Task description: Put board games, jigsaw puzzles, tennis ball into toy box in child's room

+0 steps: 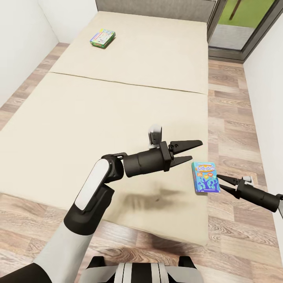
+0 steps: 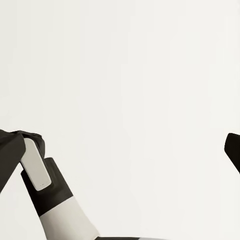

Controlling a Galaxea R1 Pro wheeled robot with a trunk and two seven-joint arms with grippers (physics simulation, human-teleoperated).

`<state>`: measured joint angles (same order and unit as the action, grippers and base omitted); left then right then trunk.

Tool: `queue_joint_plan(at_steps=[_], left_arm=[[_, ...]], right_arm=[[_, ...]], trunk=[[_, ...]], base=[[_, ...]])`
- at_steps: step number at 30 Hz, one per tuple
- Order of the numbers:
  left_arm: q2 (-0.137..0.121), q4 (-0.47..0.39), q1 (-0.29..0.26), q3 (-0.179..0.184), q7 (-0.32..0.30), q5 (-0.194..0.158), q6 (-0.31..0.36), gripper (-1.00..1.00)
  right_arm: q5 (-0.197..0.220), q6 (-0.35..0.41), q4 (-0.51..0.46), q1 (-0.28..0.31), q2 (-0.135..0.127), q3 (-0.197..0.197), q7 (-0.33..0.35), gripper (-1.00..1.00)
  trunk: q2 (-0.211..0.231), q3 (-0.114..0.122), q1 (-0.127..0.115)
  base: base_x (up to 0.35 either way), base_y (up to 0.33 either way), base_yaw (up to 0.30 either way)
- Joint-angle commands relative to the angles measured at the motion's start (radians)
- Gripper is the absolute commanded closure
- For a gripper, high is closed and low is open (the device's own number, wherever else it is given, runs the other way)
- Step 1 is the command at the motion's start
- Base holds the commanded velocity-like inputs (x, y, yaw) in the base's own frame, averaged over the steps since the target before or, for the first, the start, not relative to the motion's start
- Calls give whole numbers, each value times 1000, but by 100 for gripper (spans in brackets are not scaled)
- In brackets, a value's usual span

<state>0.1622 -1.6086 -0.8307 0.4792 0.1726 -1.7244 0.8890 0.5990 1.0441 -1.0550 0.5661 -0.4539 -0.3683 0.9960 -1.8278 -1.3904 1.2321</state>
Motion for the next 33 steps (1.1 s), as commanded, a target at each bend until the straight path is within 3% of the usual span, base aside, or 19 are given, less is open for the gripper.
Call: queue_joint_plan(at_steps=[1, 33], left_arm=[[0, -1, 0, -1, 10, -11, 2, -100], [-8, -1, 14, 3, -2, -11, -1, -100]], right_arm=[[-4, 3, 0, 0, 0, 0, 6, -100], [0, 3, -28, -2, -1, 41, 8, -100]], trunk=[[0, 0, 0], [0, 0, 0]], base=[[0, 0, 0], [0, 0, 0]])
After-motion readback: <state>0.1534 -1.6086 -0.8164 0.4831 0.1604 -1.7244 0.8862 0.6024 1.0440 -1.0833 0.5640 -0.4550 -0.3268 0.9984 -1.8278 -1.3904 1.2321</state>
